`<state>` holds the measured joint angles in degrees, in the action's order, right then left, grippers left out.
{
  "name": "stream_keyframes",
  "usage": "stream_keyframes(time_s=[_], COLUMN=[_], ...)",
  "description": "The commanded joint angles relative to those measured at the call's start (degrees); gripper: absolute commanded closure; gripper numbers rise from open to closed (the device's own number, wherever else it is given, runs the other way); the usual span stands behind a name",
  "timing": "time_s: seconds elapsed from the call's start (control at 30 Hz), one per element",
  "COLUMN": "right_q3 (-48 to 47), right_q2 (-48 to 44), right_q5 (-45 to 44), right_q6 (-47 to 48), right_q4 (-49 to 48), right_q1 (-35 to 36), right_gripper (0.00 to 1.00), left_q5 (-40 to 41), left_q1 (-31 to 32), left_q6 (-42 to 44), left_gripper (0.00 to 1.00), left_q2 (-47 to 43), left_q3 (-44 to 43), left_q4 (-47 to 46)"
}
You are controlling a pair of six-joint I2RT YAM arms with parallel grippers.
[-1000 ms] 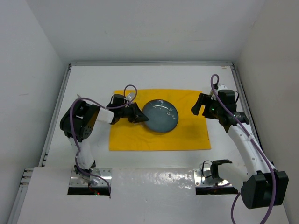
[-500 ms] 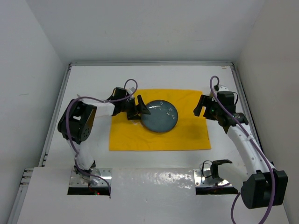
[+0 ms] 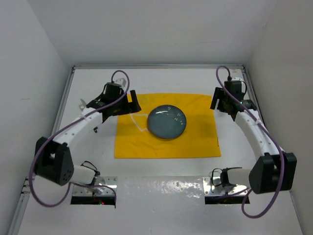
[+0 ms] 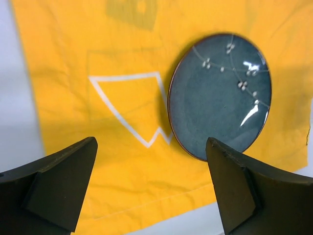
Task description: Set the dinner table for one person
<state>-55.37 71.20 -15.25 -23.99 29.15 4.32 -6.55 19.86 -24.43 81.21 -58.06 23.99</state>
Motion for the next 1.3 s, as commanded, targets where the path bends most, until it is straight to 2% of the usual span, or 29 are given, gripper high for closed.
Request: stream_keyframes(time_s=[0.0,0.23,0.43,0.77,1.0,1.1,1.27], right_q3=[-4.91,-8.69,-11.07,-14.59,-14.24,-13.97,-14.23], right_q2=[5.43,15.36,20.11,27.32,30.31,31.01,31.72], right_q5=[-5.94,-2.95,2.84,7.33,8.48,7.96,8.13], right_q6=[7.97,11.24,14.06,16.43,18.18,19.33,21.35], right_q4=[0.04,-2.34,-4.79,-6.20,-8.13,-9.02,-9.37], right_q1=[-0.89,-4.14,-10.28,-12.40,-13.37,-13.55,-13.72], right_gripper=[0.24,0.30,0.40,0.48,0.57,0.64,0.84], left_q5=[6.28,6.90,6.81,7.43,6.81,5.23,4.79], left_q1=[-1.40,-2.63,-3.24,-4.38,-5.79,-6.06,-6.15], left_q6=[4.82,5.09,5.97,7.02,7.29,7.20,7.29], left_gripper=[0.08,0.07,0.06,0.06,0.06,0.06,0.06], left_q2=[-8.50,-13.00,-16.87,-16.52,-15.64,-15.21,-14.85], left_q3=[2.86,10.59,16.40,16.75,16.84,16.93,16.93], left_q4=[3.26,1.94,-2.27,-3.95,-4.48,-4.83,-4.92])
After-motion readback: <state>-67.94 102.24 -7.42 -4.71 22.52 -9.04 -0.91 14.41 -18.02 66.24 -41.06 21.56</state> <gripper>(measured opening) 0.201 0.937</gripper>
